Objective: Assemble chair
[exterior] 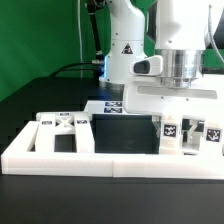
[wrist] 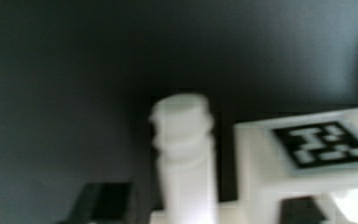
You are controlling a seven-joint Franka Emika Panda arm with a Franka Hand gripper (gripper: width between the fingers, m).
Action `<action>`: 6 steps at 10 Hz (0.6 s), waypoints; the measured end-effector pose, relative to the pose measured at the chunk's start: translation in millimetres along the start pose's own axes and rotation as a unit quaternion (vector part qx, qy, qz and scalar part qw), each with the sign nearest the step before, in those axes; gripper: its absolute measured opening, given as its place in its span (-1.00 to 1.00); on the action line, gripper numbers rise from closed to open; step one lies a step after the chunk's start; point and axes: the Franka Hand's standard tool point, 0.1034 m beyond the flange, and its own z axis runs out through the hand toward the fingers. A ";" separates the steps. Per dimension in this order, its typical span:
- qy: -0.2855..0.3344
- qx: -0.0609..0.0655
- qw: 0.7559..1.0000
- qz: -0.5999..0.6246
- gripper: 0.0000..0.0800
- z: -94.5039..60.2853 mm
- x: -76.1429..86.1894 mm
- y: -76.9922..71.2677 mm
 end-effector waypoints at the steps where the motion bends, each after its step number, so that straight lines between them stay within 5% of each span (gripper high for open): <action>1: 0.000 0.000 1.000 0.000 -0.38 -0.2 0.4 0.1; 6: -0.001 0.000 1.000 -0.001 -0.38 -1.0 0.7 0.5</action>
Offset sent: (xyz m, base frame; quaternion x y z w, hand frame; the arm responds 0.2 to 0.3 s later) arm 0.0000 0.0000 0.0000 0.0000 0.0000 0.0000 1.0000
